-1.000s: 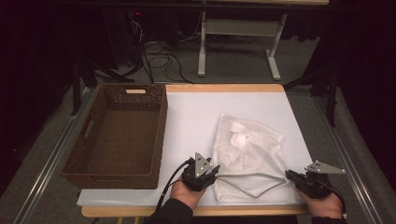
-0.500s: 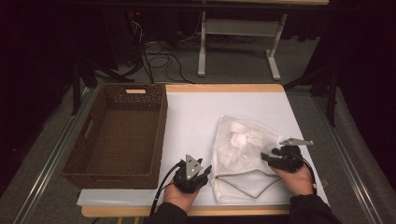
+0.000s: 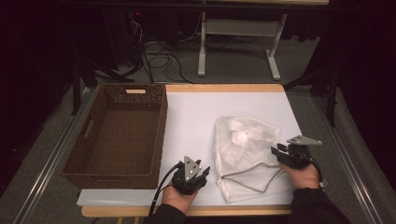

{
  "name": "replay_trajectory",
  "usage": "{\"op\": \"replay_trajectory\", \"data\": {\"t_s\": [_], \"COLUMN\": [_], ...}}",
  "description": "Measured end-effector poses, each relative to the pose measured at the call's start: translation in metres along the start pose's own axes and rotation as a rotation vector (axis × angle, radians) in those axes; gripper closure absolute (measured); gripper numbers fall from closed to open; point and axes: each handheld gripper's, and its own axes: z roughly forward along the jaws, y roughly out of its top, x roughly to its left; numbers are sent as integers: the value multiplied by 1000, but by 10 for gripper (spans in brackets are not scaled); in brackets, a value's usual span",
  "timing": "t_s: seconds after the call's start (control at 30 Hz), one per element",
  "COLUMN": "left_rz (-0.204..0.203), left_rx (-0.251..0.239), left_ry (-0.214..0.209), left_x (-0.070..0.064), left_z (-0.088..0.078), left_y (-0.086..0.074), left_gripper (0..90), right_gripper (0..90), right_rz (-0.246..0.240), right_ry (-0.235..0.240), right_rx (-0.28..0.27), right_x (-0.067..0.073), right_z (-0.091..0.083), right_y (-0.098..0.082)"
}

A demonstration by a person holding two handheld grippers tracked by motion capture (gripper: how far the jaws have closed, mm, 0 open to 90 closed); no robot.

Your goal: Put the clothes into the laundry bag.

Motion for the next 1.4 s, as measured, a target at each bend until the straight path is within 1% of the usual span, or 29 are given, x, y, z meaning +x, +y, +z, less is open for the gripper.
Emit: {"op": "replay_trajectory", "data": {"t_s": [0.03,0.07,0.1,0.13,0.2,0.27,0.3,0.33,0.37,0.4,0.43,0.47,0.57,0.6,0.63,0.67,0.77,0.8,0.83,0.87,0.93,1.0,1.07,1.1,1.17,1.23,1.27,1.33,1.4], "left_rz": [2,7,9,10,12,21,21,29,30,35,32,24,20,9,-1,-6,-28,-24,-32,-38,-33,-25,-10,-4,-2,-1,-8,-24,-28], "left_rx": [0,4,7,8,11,13,13,22,32,45,61,68,81,82,77,72,31,23,15,9,6,6,-5,-6,-12,-24,-28,-37,-47], "left_ry": [-5,-15,-26,-36,-63,-93,-104,-108,-115,-117,-116,-125,-121,-117,-102,-92,-61,-55,-54,-55,-53,-58,-59,-60,-59,-48,-42,-33,-20], "left_x": [-1,-2,-4,-5,-8,-12,-14,-16,-17,-18,-18,-18,-15,-13,-11,-8,-1,1,2,3,1,-2,-5,-6,-7,-6,-5,-3,-1], "left_z": [1,3,4,6,10,13,15,17,19,22,24,27,32,33,33,32,26,24,22,21,20,20,19,18,16,14,12,8,5], "left_y": [1,1,2,3,4,5,6,6,6,6,7,7,7,8,8,9,11,11,11,11,10,9,9,9,9,9,8,7,6], "left_gripper": [571,571,569,565,555,538,534,533,535,546,569,590,754,829,898,899,900,900,900,900,899,887,848,831,788,728,697,649,609], "right_gripper": [612,612,609,598,579,575,582,660,723,794,827,832,831,821,788,753,686,683,681,674,660,650,637,635,628,628,629,639,657], "right_rz": [18,36,37,52,74,51,38,29,18,-3,-19,-31,-49,-59,-61,-63,-56,-63,-57,-64,-73,-74,-79,-88,-99,-103,-113,-129,-146], "right_ry": [10,12,9,12,24,32,25,14,28,38,46,46,53,51,50,40,29,32,29,27,22,30,38,36,47,78,95,134,176], "right_rx": [-16,-18,-14,-10,22,80,94,92,102,106,113,115,98,95,88,75,24,9,-2,-20,-44,-61,-74,-89,-112,-133,-139,-155,-165], "right_x": [-4,-6,-8,-10,-10,-5,-2,1,2,5,10,15,25,27,30,31,33,34,36,38,41,44,48,49,54,60,65,75,88], "right_z": [-8,-15,-20,-24,-28,-25,-23,-24,-25,-26,-27,-28,-33,-34,-35,-36,-42,-43,-45,-46,-48,-50,-51,-52,-55,-57,-57,-57,-55], "right_y": [-5,-11,-16,-22,-31,-39,-41,-42,-41,-41,-42,-42,-41,-41,-42,-41,-38,-37,-36,-35,-32,-31,-29,-28,-25,-23,-22,-20,-18]}}
